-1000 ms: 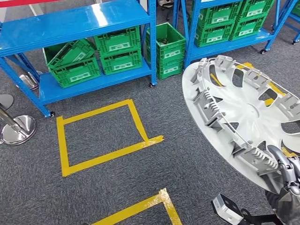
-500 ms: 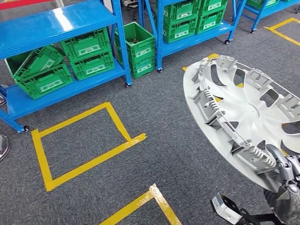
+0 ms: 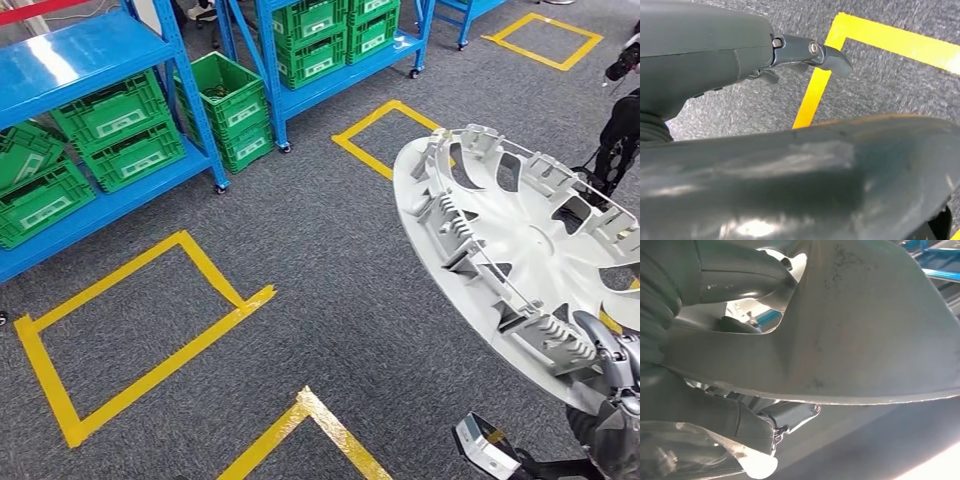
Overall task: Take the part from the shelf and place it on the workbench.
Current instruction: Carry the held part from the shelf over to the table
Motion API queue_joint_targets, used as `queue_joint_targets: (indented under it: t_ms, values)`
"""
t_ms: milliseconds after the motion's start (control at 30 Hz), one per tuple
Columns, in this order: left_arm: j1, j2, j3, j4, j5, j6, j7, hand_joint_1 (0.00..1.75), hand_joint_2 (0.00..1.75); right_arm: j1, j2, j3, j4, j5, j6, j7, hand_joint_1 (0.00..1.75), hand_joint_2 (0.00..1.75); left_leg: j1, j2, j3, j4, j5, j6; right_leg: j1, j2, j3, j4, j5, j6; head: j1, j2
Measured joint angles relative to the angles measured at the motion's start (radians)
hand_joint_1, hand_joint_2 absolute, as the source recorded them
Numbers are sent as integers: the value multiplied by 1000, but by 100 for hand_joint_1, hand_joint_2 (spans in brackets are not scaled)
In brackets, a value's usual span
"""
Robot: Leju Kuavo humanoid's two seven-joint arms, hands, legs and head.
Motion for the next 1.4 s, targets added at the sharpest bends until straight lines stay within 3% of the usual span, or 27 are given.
queue_joint_targets:
  t_ms: [67,133,200,233,267,300,367,433,500,533,567,633,700,733,767,833,900,933,1000,1033,1100,1167,1233,1267,1300,1367,1400]
  values:
    - [0,1,0,0,1,1,2,0,0,0,0,0,0,0,0,4,175,175,5,-41,-16,43,-36,-10,-4,20,-4,-3,6,-12,-4,0]
    - [3,1,0,0,1,1,4,0,0,-2,0,0,0,0,0,4,175,175,10,-93,-67,164,-105,-16,-5,41,-9,-3,10,-20,-8,0]
    - [9,1,0,0,1,1,8,0,0,-3,0,0,0,0,0,2,175,175,11,-106,-119,282,-147,-17,-4,68,-13,-2,13,-23,-9,0]
    - [11,1,0,0,1,1,10,0,0,-3,0,0,0,0,0,2,175,175,11,-107,-126,296,-139,-16,-4,83,-14,-1,13,-23,-9,0]
    - [12,1,0,0,1,0,11,0,0,-3,0,0,0,0,0,1,175,175,12,-110,-114,268,-112,-14,-4,97,-15,1,14,-23,-9,0]
    - [12,1,0,0,1,0,12,0,0,-3,0,0,0,0,0,1,175,175,12,-119,-87,207,-72,-11,-4,111,-14,3,14,-22,-9,0]
    - [11,2,0,0,1,-1,14,0,0,-5,0,0,1,0,0,-1,175,175,15,-171,-31,74,-14,-3,-4,137,-19,8,17,-17,-8,0]
    - [10,4,0,0,1,-2,15,0,0,-8,0,0,2,0,0,-4,175,175,16,-207,-12,19,-5,2,-9,161,-31,11,23,-3,-8,0]
    - [8,5,0,0,1,-2,16,0,0,-9,1,0,3,1,0,-10,175,175,15,-190,-12,10,0,8,-13,180,-45,9,31,13,-9,0]
    - [6,5,0,0,1,-3,17,0,0,-9,1,0,3,0,0,-14,175,175,16,-176,-11,4,5,14,-12,169,-53,16,27,17,-8,0]
    - [4,6,0,0,1,-4,17,0,0,-12,2,1,5,0,0,-18,175,175,18,-162,-11,-3,10,19,-10,145,-69,40,11,21,-5,0]
    - [2,8,0,0,1,-4,17,0,0,-21,2,4,9,0,0,-25,175,175,17,-131,-12,-9,15,26,-8,81,-121,146,-49,26,1,0]
    - [3,9,0,0,1,-5,17,0,0,-26,3,7,14,0,0,-30,175,175,14,-101,-14,-8,16,26,-10,56,-173,266,-99,32,2,0]
    - [4,10,0,0,1,-5,18,0,0,-26,3,8,17,0,0,-31,175,175,13,-86,-15,-8,16,26,-11,51,-178,288,-101,34,2,0]
    - [3,10,0,0,1,-5,18,0,0,-26,3,8,19,0,0,-31,175,175,13,-73,-15,-8,15,25,-11,47,-163,269,-85,36,3,0]
    - [0,9,0,0,1,-6,18,0,0,-27,3,8,23,0,0,-32,175,175,12,-49,-13,-5,12,21,-10,20,-82,135,-31,34,3,0]
    - [-1,9,0,0,1,-6,18,0,0,-30,4,8,24,0,0,-32,175,175,8,-29,-12,-1,7,11,-5,-11,-16,25,-5,24,2,0]
    - [-2,10,0,0,1,-7,18,0,0,-31,4,8,25,0,0,-32,175,175,5,-21,-12,2,5,6,-2,-16,-6,7,-6,17,2,0]
    - [-3,10,-1,0,1,-7,18,0,0,-32,6,8,26,0,0,-31,175,175,4,-4,-12,4,3,-2,1,3,-10,7,-3,3,1,0]
    - [-4,10,-1,0,1,-7,18,0,0,-31,6,8,27,0,0,-31,175,175,6,-5,-13,6,-1,-7,0,12,-12,6,-1,-2,1,0]
    - [-5,10,-1,0,1,-8,18,0,0,-31,7,7,27,0,0,-30,175,175,10,-41,-29,51,-36,-16,-3,30,-14,3,4,-14,-3,0]
    - [-2,8,-1,0,1,-8,18,0,0,-32,9,7,27,0,0,-29,175,175,13,-91,-83,178,-105,-20,-3,49,-14,2,6,-22,-7,0]
    - [3,8,-1,0,2,-8,19,0,0,-31,10,7,27,0,0,-30,175,175,14,-106,-137,296,-144,-19,0,74,-14,2,6,-24,-7,0]
    - [5,8,-1,0,2,-8,19,0,0,-30,10,7,27,0,0,-30,175,175,13,-108,-143,303,-133,-16,1,88,-13,3,7,-24,-8,0]
    - [6,8,-1,0,2,-8,20,0,0,-28,10,6,27,0,0,-30,175,175,13,-113,-131,270,-102,-13,2,102,-12,3,7,-24,-7,0]
    - [6,9,-1,0,2,-8,20,0,0,-27,10,6,27,0,0,-30,175,175,14,-147,-74,134,-25,-2,2,128,-10,5,7,-23,-7,0]
    - [6,10,-1,0,2,-8,20,0,0,-28,11,6,27,0,0,-30,175,175,15,-169,-49,74,-2,2,2,140,-12,7,8,-21,-6,0]
